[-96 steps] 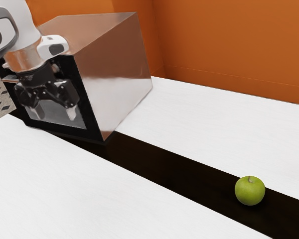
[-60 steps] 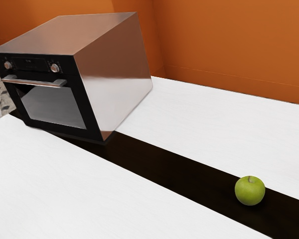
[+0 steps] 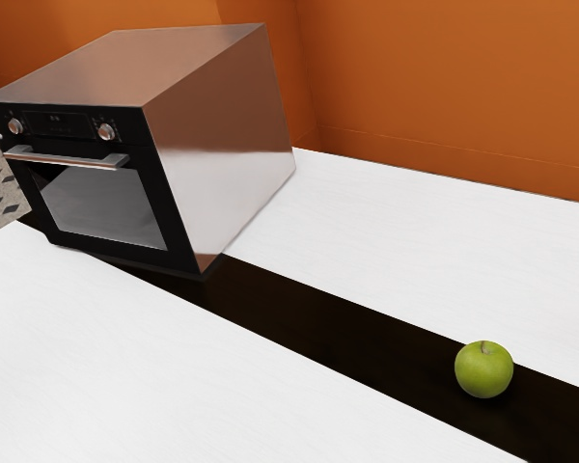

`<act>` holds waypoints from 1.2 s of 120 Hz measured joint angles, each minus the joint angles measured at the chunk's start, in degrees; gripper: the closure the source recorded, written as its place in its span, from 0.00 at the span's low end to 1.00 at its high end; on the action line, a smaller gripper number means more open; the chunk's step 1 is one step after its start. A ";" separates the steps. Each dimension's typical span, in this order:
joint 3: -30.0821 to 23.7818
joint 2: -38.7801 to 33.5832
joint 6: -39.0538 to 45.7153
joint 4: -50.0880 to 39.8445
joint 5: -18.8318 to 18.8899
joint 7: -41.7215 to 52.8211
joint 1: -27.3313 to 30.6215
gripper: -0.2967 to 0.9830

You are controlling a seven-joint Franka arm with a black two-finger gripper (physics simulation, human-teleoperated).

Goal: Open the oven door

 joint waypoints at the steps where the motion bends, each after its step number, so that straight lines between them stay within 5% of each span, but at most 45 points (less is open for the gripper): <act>1: -0.07 0.34 0.19 0.30 0.01 -0.13 0.00 0.23; 38: -2.97 3.64 5.82 2.37 8.65 -3.17 -0.17 0.23; 144: -4.64 12.57 10.51 6.57 9.90 -8.01 1.57 0.23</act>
